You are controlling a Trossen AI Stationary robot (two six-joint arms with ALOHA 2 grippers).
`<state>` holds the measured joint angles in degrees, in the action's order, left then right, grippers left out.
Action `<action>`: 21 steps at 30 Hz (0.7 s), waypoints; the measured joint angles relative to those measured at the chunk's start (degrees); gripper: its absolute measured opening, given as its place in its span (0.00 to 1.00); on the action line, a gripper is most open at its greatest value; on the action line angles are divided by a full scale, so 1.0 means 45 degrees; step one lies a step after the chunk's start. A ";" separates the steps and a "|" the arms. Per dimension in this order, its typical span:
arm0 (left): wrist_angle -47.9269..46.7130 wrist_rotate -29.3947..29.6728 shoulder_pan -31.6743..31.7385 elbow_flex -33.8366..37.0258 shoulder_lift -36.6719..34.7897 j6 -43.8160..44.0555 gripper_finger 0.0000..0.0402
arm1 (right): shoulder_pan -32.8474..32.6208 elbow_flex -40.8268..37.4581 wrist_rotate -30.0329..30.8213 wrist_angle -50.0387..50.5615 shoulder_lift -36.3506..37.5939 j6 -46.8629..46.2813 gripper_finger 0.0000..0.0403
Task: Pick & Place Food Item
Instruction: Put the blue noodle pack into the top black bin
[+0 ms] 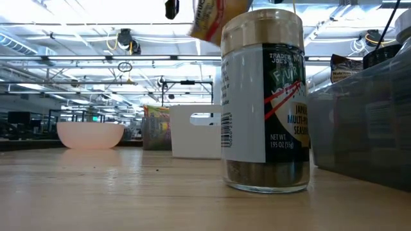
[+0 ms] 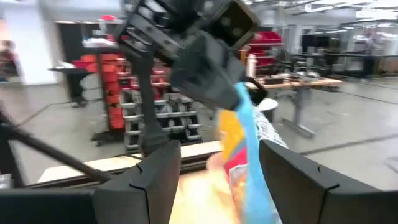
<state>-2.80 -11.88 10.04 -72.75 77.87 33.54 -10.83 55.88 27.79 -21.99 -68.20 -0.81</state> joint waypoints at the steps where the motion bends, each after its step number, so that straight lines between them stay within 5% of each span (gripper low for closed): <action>1: 0.0012 0.0005 0.0000 0.0000 0.0000 0.0003 0.00 | 0.0000 0.0000 0.0286 0.0026 0.0000 0.0015 0.52; 21: 0.0740 -0.0690 -0.0092 0.0000 0.0001 -0.0439 0.00 | 0.0005 0.0000 0.1519 0.0865 0.0005 0.0060 0.52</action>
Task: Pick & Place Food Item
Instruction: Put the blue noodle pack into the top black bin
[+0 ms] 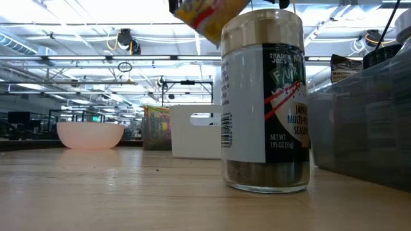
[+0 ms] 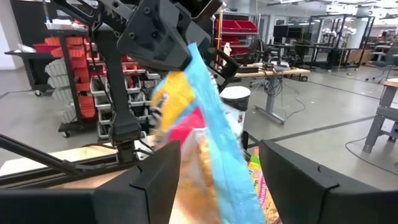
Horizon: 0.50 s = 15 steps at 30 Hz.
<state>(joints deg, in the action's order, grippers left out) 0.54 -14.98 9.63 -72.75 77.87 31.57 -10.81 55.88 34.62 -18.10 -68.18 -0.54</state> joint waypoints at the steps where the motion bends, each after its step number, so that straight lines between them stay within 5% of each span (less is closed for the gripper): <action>1: -0.0004 -0.0005 0.0000 0.0000 -0.0001 -0.0024 0.00 | 0.0000 0.0000 -0.0007 0.0000 0.0000 -0.0072 0.52; 8: -0.0107 -0.0034 -0.0005 0.0000 0.0000 -0.0196 0.00 | -0.0005 -0.0003 -0.0031 0.0001 0.0000 -0.0113 0.51; 15: -0.0181 -0.0029 0.0000 0.0000 -0.0001 -0.0245 0.00 | -0.0005 -0.0005 -0.0066 0.0003 0.0000 -0.0116 0.35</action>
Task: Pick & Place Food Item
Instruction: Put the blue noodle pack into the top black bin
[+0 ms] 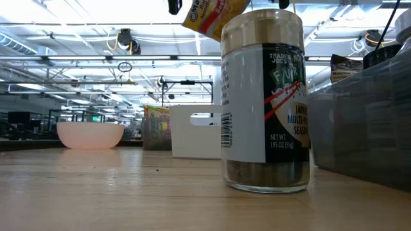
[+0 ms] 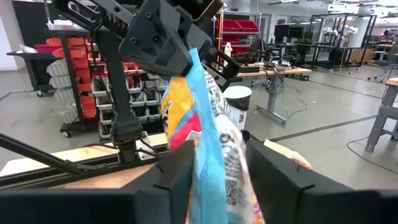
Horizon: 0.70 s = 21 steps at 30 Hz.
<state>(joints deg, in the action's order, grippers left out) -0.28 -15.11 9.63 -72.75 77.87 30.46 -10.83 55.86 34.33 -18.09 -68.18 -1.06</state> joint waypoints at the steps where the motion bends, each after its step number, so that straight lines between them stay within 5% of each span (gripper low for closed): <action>1: -0.0058 0.0000 0.0000 0.0000 0.0002 -0.0037 0.00 | -0.0005 0.0000 -0.0005 0.0000 0.0000 0.0000 0.33; 15: -0.0378 -0.0010 0.0000 0.0000 0.0000 -0.0322 0.00 | -0.0009 -0.0005 -0.0035 0.0085 0.0000 0.0006 0.02; 21: -0.0535 -0.0335 0.0000 0.0000 0.0005 -0.0343 0.03 | -0.0009 -0.0005 -0.0093 0.0150 0.0000 -0.0025 0.00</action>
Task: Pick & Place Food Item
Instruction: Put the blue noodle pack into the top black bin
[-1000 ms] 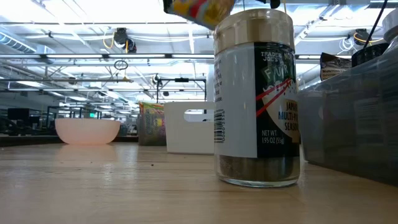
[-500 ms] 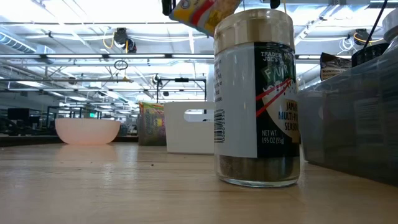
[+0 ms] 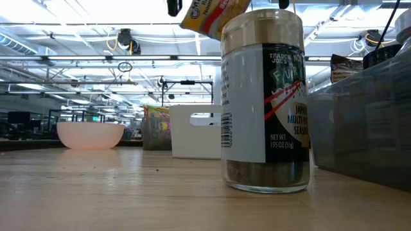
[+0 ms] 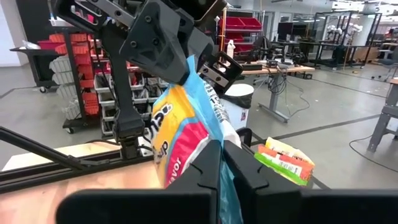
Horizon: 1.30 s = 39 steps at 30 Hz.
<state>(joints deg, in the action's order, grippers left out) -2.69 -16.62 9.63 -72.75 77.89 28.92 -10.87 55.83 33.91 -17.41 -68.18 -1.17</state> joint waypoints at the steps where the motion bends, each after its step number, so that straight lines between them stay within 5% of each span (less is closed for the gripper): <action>1: -0.0047 -0.0002 0.0006 0.0000 0.0000 -0.0064 0.04 | 0.0000 -0.0001 0.0016 0.0025 0.0000 0.0001 0.00; 8: -0.0037 -0.0007 0.0111 0.0000 0.0000 -0.0702 0.15 | 0.0000 -0.0005 -0.0268 -0.0103 0.0005 -0.0012 0.00; 15: 0.0188 0.0041 0.0517 0.0002 0.0000 -0.1005 0.36 | 0.0007 0.0347 -0.1137 0.0447 0.0134 -0.0245 0.00; 21: 0.0365 0.0183 0.0753 -0.0535 0.0073 -0.2367 0.49 | 0.0780 0.1574 -0.3565 0.2691 0.0322 -0.0612 0.00; 26: -0.2104 0.0427 0.0719 -0.3477 0.1011 -0.3457 0.51 | 0.2333 0.2784 -0.7187 0.5167 0.0359 -0.0692 0.00; 33: -0.8558 0.0839 0.0394 -0.8946 0.3467 -0.4422 0.52 | 0.4924 0.3100 -1.1341 0.5929 0.0350 -0.0501 0.00; 39: -1.1943 0.1033 0.0382 -1.2594 0.5966 -0.4306 0.52 | 0.6196 0.3102 -1.3217 0.6199 0.0106 0.0105 0.00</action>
<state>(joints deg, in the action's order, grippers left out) -56.43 -11.97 11.35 -129.42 104.73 9.54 17.01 69.79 -25.57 10.48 -67.71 -0.70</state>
